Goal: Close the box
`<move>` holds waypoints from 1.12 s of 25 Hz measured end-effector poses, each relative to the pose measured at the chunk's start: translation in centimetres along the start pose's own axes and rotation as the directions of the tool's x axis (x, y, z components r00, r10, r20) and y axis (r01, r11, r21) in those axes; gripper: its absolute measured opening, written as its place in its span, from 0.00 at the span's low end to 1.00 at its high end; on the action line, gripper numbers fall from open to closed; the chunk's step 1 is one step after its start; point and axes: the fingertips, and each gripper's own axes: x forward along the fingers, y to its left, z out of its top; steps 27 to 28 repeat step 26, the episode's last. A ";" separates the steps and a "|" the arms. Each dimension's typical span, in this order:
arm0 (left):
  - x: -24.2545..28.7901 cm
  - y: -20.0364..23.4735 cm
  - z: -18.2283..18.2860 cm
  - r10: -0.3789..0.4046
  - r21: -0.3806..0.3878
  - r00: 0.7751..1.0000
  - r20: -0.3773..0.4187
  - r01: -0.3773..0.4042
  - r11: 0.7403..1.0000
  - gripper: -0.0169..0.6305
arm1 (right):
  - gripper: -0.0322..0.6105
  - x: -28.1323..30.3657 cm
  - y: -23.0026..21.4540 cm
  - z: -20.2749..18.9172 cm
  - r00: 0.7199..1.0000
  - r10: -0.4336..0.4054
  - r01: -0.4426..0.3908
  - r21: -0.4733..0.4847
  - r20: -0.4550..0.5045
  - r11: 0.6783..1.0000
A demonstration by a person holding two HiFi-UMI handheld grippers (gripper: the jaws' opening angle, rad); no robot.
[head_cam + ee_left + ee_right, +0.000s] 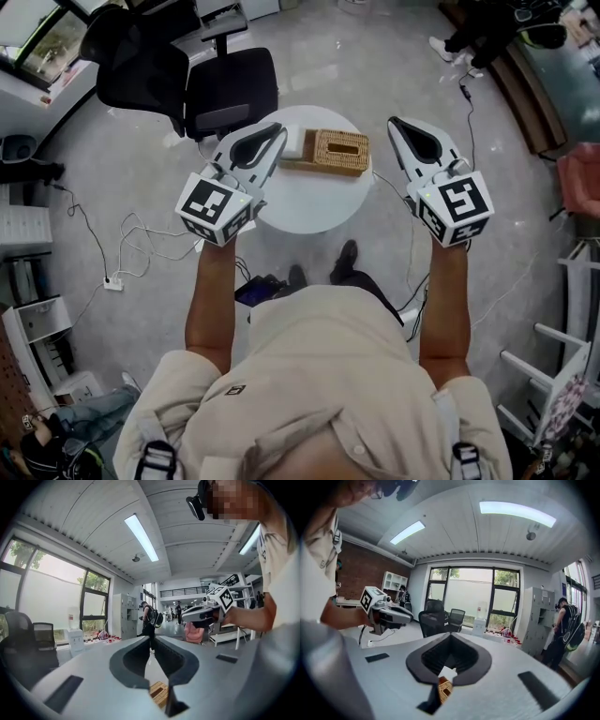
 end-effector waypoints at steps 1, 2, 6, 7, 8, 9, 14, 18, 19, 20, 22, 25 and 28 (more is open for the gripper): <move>-0.4 -0.2 0.5 -0.001 0.008 1.000 0.003 0.001 1.000 0.08 | 0.04 -0.5 0.5 0.5 1.000 0.002 -0.002 -0.014 -0.005 1.000; -0.8 -0.5 1.0 -0.002 0.016 1.000 0.010 0.002 1.000 0.08 | 0.04 -1.0 1.0 0.9 1.000 0.001 -0.002 -0.028 -0.010 1.000; -1.7 -1.4 3.5 -0.011 0.052 0.998 0.068 0.007 0.999 0.08 | 0.04 -2.6 2.5 2.6 1.000 -0.004 0.003 -0.078 -0.011 0.997; -1.9 -1.7 3.9 -0.013 0.058 0.997 0.077 0.009 0.998 0.08 | 0.03 -3.0 2.7 2.8 1.000 -0.004 0.004 -0.084 -0.009 0.996; -2.1 -1.9 4.2 -0.013 0.061 0.997 0.078 0.008 0.998 0.08 | 0.03 -3.4 3.0 3.1 1.000 -0.006 0.005 -0.091 -0.007 0.996; -2.4 -2.3 4.4 -0.009 0.061 0.997 0.076 0.005 0.998 0.08 | 0.03 -3.8 3.3 3.2 1.000 -0.009 0.008 -0.096 -0.005 0.995; -3.6 -3.8 4.6 -0.013 0.067 0.998 0.064 0.009 0.998 0.08 | 0.03 -5.8 4.8 3.5 1.000 -0.022 0.022 -0.104 -0.003 0.994; -4.0 -4.1 4.8 -0.008 0.061 0.999 0.047 0.005 0.998 0.08 | 0.03 -6.2 5.2 3.3 0.999 -0.030 0.028 -0.102 -0.013 0.994; -4.1 -4.2 4.9 -0.009 0.062 0.999 0.049 0.006 0.998 0.08 | 0.04 -6.4 5.3 3.4 0.999 -0.032 0.030 -0.102 -0.014 0.994; -4.2 -4.3 5.0 -0.014 0.065 0.998 0.054 0.010 0.998 0.08 | 0.03 -6.5 5.4 3.4 0.999 -0.034 0.032 -0.103 -0.014 0.994; -4.5 -4.7 5.1 -0.031 0.076 0.997 0.071 0.026 0.997 0.08 | 0.03 -6.8 5.7 3.4 0.999 -0.037 0.035 -0.104 -0.014 0.994; -5.0 -4.7 4.9 -0.024 0.070 0.998 0.066 0.020 0.997 0.08 | 0.04 -7.0 6.1 3.4 0.999 -0.039 0.037 -0.102 -0.015 0.994; -5.2 -4.6 4.9 -0.016 0.064 0.998 0.059 0.013 0.998 0.08 | 0.03 -7.0 6.3 3.4 0.999 -0.039 0.038 -0.102 -0.015 0.994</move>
